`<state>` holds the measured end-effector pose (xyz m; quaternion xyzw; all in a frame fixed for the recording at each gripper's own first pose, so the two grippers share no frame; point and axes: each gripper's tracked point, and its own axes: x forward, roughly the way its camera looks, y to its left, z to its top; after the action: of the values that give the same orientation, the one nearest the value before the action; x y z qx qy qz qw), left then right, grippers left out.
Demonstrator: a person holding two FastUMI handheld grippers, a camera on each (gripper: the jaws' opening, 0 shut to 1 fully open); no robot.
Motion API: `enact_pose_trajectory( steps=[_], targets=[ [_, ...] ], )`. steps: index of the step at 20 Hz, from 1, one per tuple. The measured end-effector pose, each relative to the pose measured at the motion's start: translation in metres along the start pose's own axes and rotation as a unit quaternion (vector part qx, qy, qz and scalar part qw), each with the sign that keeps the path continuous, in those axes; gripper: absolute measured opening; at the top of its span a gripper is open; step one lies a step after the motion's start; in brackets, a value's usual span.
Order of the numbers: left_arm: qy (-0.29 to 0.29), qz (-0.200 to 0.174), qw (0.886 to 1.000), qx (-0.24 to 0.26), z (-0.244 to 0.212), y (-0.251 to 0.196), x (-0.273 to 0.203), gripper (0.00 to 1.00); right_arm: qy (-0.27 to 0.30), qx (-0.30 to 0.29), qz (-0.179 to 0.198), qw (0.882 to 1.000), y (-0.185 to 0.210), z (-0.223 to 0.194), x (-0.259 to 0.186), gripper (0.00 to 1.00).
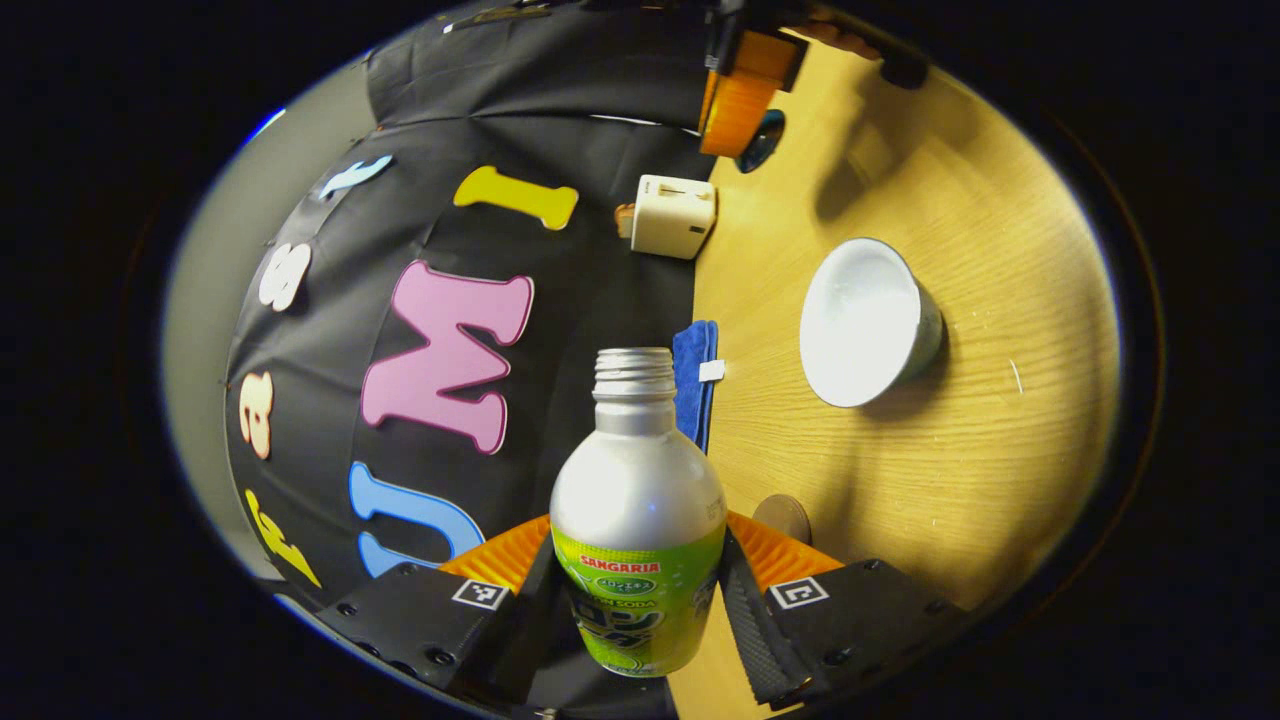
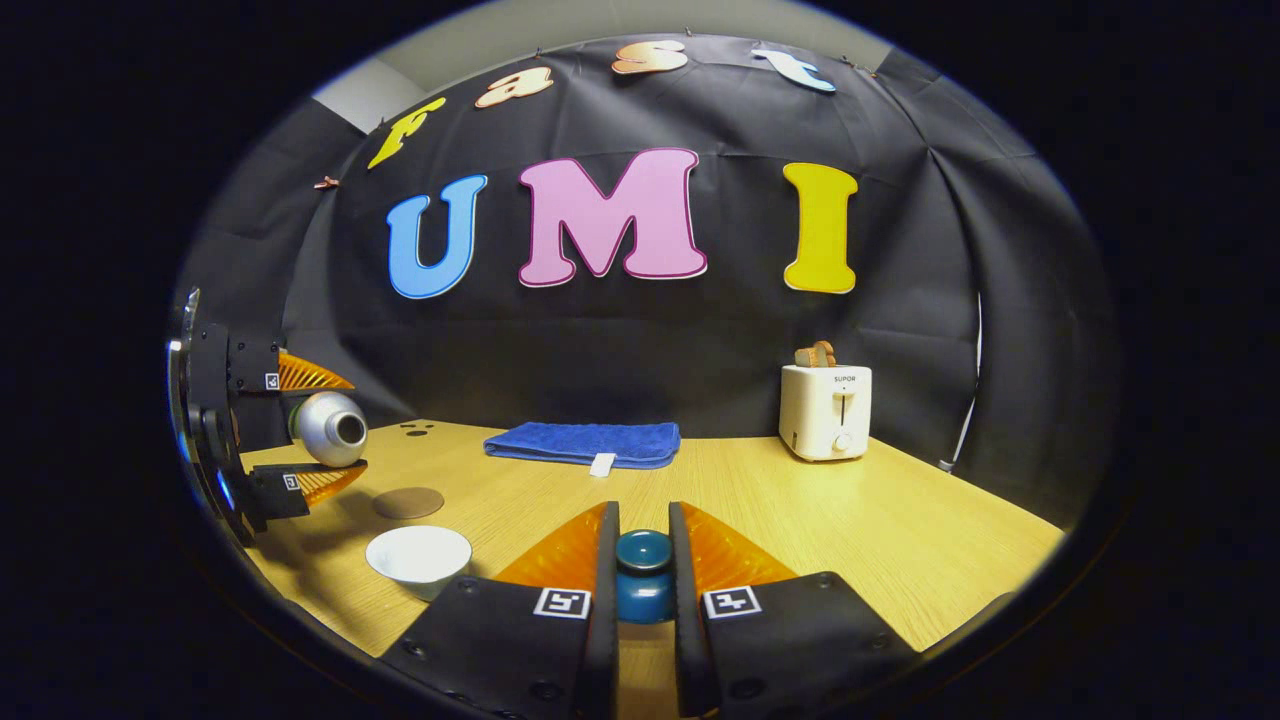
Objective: Open the teacup lid with one hand, grasp the water bottle and pour water into the teacup with the other hand; after pouring, place the water bottle on the coaster and then close the teacup lid.
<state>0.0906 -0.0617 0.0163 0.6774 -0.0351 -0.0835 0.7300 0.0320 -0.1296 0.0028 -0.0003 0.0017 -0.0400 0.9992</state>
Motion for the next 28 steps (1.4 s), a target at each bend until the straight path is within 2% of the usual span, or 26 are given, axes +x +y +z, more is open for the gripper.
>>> enact_pose_trajectory(
  steps=[4,13,28],
  targets=[
    [0.0,-0.008,0.998,0.056,0.004,-0.006,-0.002,0.8,0.0,0.0,0.001,1.0,-0.003,-0.002,-0.001,0.26],
    [0.005,-0.021,0.991,0.131,-0.003,-0.006,0.0,0.79,0.0,0.0,0.001,1.0,-0.003,0.0,0.0,0.26],
    [0.012,-0.034,0.98,0.196,-0.002,0.001,0.006,0.8,0.0,0.0,0.001,1.0,-0.003,-0.001,0.0,0.26]
  ],
)
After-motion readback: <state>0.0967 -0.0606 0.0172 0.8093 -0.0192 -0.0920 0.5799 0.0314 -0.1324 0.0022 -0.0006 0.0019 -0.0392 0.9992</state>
